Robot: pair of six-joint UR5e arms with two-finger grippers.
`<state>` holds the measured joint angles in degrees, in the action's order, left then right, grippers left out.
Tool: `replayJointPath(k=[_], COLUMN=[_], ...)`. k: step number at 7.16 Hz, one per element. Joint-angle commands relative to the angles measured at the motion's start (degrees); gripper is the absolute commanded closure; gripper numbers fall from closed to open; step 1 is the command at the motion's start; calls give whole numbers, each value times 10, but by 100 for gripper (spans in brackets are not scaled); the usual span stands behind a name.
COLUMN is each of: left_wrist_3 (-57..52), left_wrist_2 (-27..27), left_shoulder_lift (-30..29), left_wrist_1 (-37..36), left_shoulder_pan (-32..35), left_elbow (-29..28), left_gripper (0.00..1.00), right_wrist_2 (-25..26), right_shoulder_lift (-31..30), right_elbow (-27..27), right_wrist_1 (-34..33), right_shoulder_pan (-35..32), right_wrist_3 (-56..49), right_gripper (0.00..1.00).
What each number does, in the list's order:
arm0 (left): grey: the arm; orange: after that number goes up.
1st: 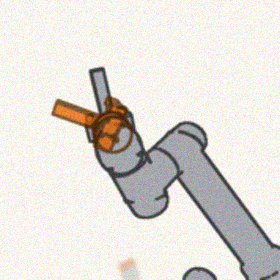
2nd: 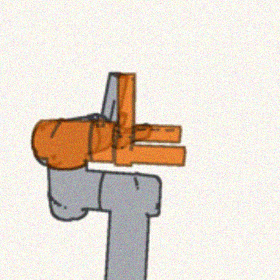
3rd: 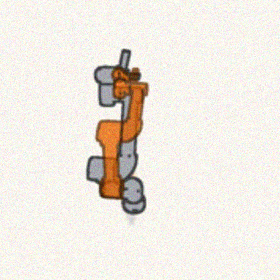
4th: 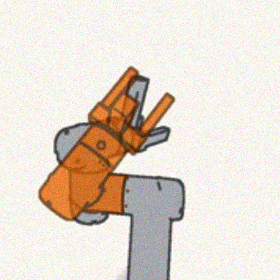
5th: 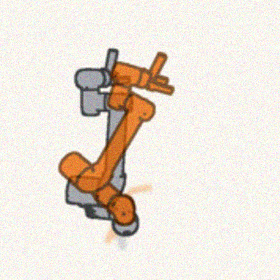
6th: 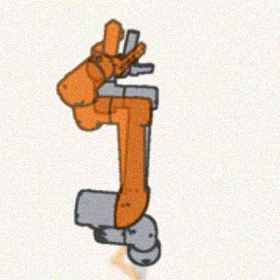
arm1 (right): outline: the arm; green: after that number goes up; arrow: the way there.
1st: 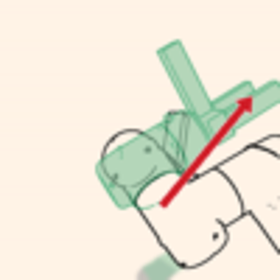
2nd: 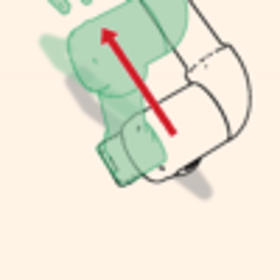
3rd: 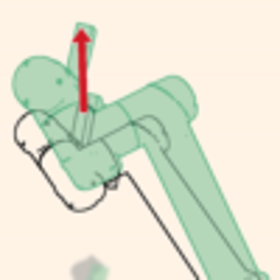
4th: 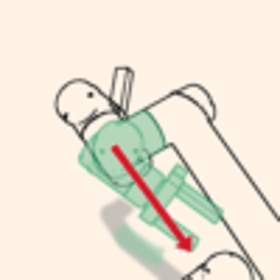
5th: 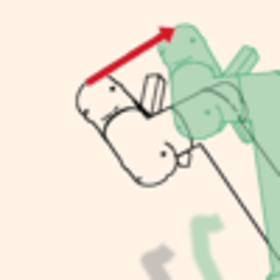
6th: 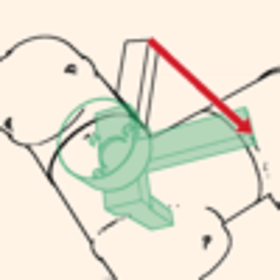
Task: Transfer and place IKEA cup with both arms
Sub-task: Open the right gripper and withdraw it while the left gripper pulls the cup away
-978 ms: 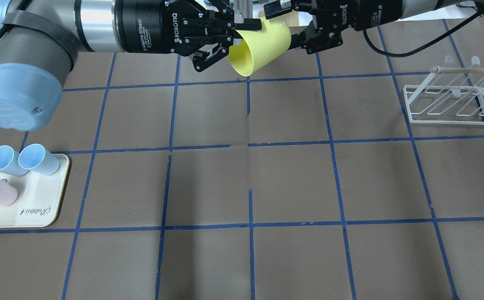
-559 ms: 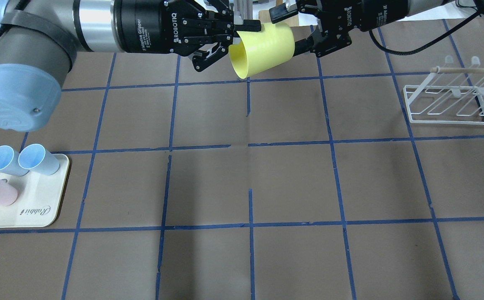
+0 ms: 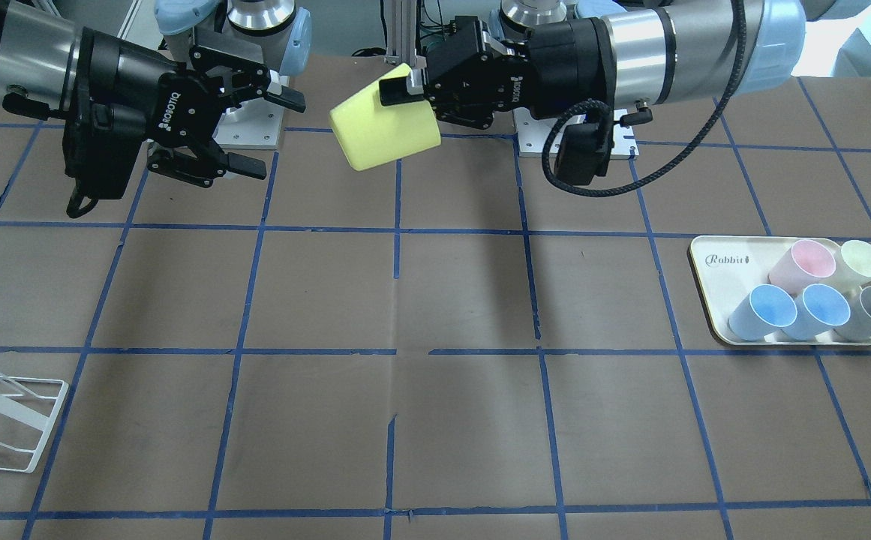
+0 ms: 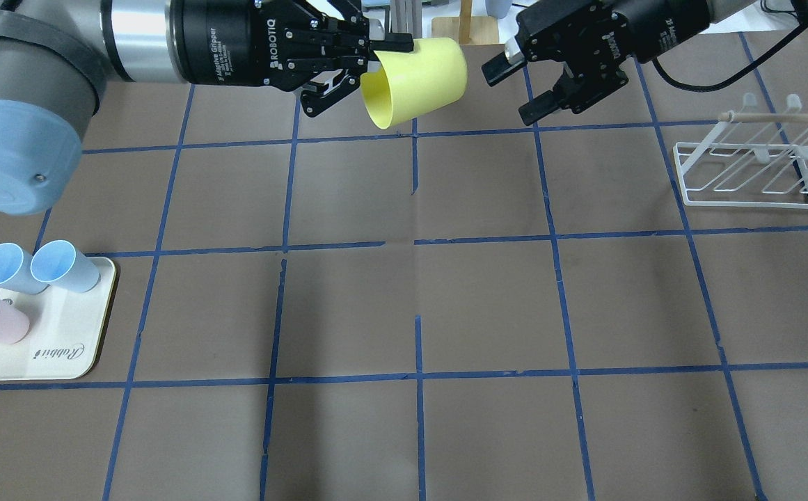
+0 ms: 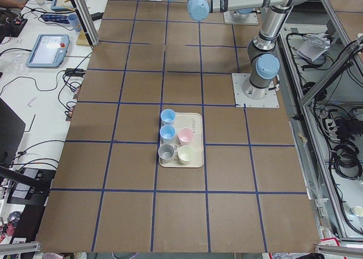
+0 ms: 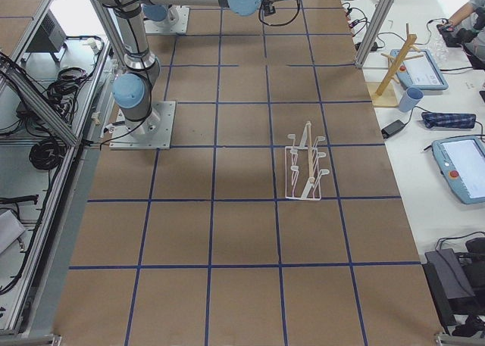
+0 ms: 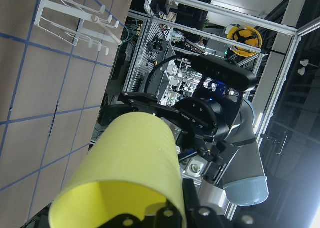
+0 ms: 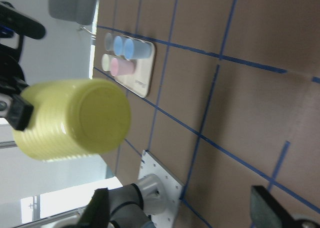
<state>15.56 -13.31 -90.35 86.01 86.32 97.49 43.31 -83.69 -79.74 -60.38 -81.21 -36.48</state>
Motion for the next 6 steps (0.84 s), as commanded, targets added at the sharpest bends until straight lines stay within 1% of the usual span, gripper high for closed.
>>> replayJointPath(k=[1, 2, 4, 5, 6], left_wrist_3=[13, 12, 3, -29, -88], left_wrist_2=[-132, -227, -378, -460, -544], left_shoulder_lift=[1, 1, -9, -8, -4], left_wrist_1=[0, -1, 8, 17, 45], left_shoulder_pan=[-37, -53, -72, -75, -82], left_elbow=[-6, -12, -43, -48, -47], left_gripper=[100, 100, 100, 100, 100], right_wrist_2=[181, 260, 372, 425, 437], right_shoulder_lift=[-1, -2, -1, 0, 6], right_elbow=[4, 5, 1, -5, -7], right_wrist_1=[-67, -105, -189, -225, -247], right_shoulder_pan=[1, 1, -8, -27, -59], right_wrist_3=[67, 101, 237, 297, 335], right_gripper=[0, 0, 0, 0, 0])
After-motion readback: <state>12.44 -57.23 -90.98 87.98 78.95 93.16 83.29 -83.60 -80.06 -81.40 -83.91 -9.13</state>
